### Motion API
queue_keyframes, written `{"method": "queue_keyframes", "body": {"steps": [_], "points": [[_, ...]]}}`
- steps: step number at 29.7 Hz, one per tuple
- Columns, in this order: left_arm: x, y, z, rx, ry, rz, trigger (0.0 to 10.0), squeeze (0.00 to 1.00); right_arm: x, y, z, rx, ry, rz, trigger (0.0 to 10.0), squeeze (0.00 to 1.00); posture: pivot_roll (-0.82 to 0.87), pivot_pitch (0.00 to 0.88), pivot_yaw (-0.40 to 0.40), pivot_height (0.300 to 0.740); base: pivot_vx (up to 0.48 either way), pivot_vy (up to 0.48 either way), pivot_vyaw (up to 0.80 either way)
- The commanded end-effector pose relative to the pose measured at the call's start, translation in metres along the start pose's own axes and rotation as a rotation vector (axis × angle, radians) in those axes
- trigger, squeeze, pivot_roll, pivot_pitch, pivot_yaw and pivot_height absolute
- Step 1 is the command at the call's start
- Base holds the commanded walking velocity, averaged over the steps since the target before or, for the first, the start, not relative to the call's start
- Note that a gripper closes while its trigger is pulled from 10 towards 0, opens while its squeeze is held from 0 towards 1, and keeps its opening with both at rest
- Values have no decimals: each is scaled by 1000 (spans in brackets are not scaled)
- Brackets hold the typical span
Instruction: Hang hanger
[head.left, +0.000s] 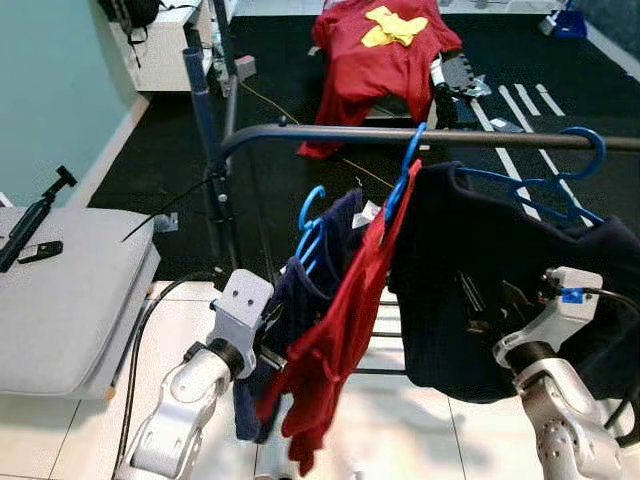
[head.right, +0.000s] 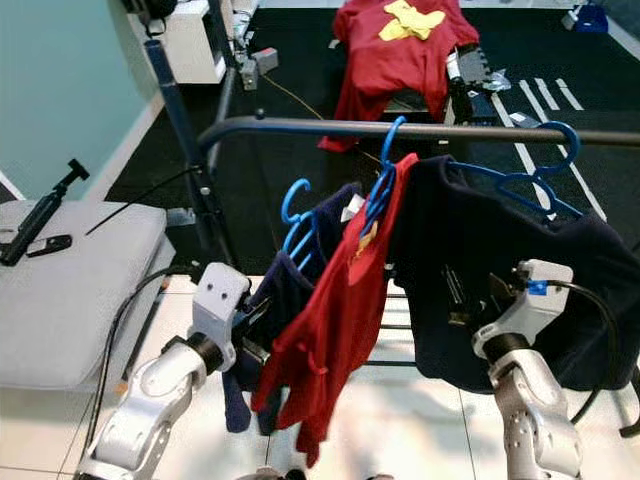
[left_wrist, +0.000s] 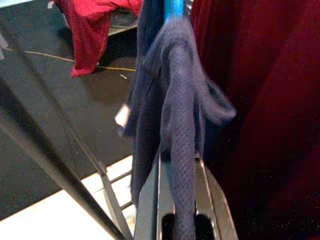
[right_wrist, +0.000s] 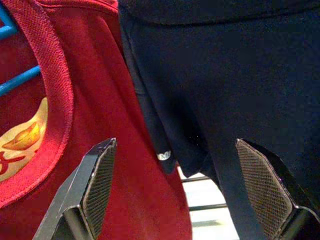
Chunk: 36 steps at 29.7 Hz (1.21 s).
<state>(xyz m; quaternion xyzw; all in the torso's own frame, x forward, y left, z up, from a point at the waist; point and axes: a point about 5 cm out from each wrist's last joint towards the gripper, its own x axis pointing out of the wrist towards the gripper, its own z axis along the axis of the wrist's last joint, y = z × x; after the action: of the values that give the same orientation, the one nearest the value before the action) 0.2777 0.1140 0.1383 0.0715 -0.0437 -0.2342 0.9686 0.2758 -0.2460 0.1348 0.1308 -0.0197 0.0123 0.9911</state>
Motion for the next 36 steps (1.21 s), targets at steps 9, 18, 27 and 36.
{"method": "queue_keyframes", "body": {"steps": [9, 18, 27, 36], "points": [[8, 2, 61, 25, -286, 5, 10000, 0, -2, -2, -9, 22, 41, -9, 10000, 0, -83, 191, 40, 740, 0, 0, 0], [14, 10, 62, 32, -243, 55, 10000, 0, -3, -3, -9, 22, 46, -9, 10000, 0, -85, 186, 38, 740, 0, 0, 0], [29, 8, 47, -162, -88, 150, 10000, 0, -3, -3, -10, 16, 53, -11, 10000, 0, -90, 184, 38, 740, 0, 0, 0], [44, -3, 54, -232, -103, 166, 10000, 0, -4, -3, -10, 17, 53, -12, 10000, 0, -96, 189, 41, 740, 0, 0, 0]]}}
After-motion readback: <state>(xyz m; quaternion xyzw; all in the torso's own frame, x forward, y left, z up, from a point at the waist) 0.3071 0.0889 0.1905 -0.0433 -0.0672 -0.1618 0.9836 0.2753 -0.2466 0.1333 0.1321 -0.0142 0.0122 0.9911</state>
